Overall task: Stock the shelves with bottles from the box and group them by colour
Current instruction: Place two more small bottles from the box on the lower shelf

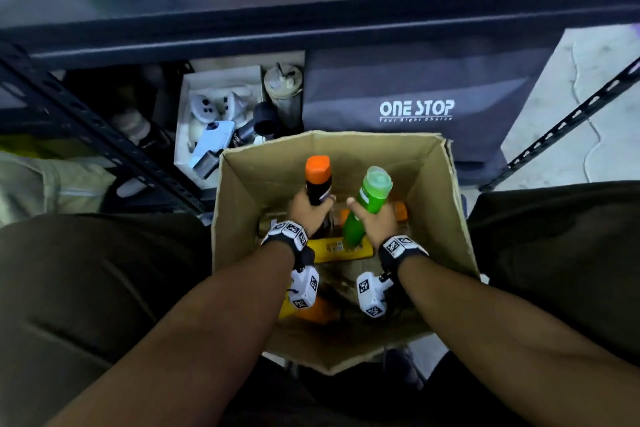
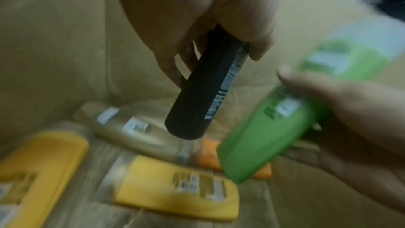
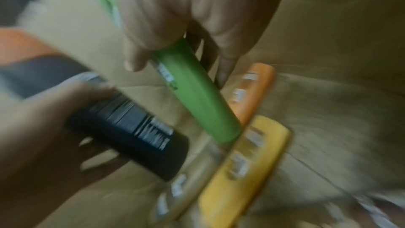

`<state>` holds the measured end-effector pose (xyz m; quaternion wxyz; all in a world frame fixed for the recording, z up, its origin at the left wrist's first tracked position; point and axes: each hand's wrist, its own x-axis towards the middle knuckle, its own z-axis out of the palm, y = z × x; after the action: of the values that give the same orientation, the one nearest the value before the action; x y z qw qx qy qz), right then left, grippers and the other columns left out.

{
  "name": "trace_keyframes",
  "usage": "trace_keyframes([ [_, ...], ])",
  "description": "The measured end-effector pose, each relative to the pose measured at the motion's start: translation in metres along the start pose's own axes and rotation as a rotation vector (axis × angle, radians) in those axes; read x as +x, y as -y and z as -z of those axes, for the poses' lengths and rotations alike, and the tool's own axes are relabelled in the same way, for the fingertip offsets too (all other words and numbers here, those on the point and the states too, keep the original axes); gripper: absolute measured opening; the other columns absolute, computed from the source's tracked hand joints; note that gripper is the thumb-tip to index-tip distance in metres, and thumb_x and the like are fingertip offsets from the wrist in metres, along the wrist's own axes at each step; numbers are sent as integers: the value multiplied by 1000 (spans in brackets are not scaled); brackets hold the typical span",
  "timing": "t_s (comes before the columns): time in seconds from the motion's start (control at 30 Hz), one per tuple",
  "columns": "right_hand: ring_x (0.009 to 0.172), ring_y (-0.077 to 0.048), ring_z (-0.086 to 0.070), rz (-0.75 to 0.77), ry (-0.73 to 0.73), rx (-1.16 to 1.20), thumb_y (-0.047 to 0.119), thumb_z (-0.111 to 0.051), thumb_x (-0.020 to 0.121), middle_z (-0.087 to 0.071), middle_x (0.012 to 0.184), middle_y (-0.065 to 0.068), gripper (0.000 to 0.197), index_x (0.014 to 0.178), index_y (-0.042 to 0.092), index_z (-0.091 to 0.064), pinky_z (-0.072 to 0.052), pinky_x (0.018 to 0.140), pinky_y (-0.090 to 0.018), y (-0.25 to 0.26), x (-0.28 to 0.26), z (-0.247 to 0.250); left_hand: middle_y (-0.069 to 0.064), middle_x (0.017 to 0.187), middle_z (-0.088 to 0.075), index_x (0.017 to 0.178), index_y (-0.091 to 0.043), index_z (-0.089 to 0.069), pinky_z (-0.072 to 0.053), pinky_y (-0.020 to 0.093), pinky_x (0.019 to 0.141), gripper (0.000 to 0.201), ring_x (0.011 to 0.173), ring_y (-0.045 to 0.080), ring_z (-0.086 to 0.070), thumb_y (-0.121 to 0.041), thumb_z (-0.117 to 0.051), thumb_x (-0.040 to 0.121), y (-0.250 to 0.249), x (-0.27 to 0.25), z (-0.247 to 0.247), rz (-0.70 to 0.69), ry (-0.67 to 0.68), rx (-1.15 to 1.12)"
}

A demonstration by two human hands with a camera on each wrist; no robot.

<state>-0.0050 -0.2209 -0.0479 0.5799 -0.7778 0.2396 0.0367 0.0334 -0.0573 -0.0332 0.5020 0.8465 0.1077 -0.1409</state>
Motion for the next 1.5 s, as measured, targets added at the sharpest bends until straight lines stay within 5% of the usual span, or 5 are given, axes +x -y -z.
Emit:
trace_keyframes([
  [0.13, 85, -11, -63, 115, 23, 14, 47, -80, 82, -68, 88, 14, 32, 101, 25, -65, -40, 64, -5, 40, -6, -5, 9, 111, -73, 113, -14, -66, -40, 25, 78, 31, 106, 27, -66, -29, -73, 87, -25, -7, 18, -55, -21, 24],
  [0.47, 91, -9, -68, 302, -22, 154, 80, -65, 63, -70, 97, 18, 67, 117, 42, -54, -50, 81, -31, 110, -28, -9, -1, 101, -73, 103, -28, -66, -48, 31, 83, 17, 96, 20, -68, -35, -71, 88, -64, -24, 71, -159, -125, -105],
  [0.63, 86, -2, -67, 450, -65, 209, 77, -69, 65, -69, 90, 26, 44, 100, 55, -55, -53, 82, -32, 150, -36, -9, -15, 97, -70, 108, -35, -62, -46, 20, 77, 22, 92, 4, -65, -35, -73, 89, -93, -35, 91, -300, -233, -195],
  [1.37, 99, -3, -69, 871, -77, 443, 75, -67, 76, -72, 106, 21, 60, 124, 40, -57, -55, 90, -33, 350, -96, 31, -19, 84, -73, 95, -30, -69, -52, 25, 75, 27, 81, -1, -67, -48, -72, 76, -253, -83, 205, -706, -549, -445],
  [1.5, 104, 16, -60, 952, -69, 418, 70, -64, 83, -66, 111, 31, 57, 129, 40, -51, -46, 89, -7, 386, -98, 38, -17, 86, -73, 102, -32, -70, -55, 30, 76, 32, 80, 3, -66, -51, -71, 76, -279, -86, 231, -735, -575, -455],
])
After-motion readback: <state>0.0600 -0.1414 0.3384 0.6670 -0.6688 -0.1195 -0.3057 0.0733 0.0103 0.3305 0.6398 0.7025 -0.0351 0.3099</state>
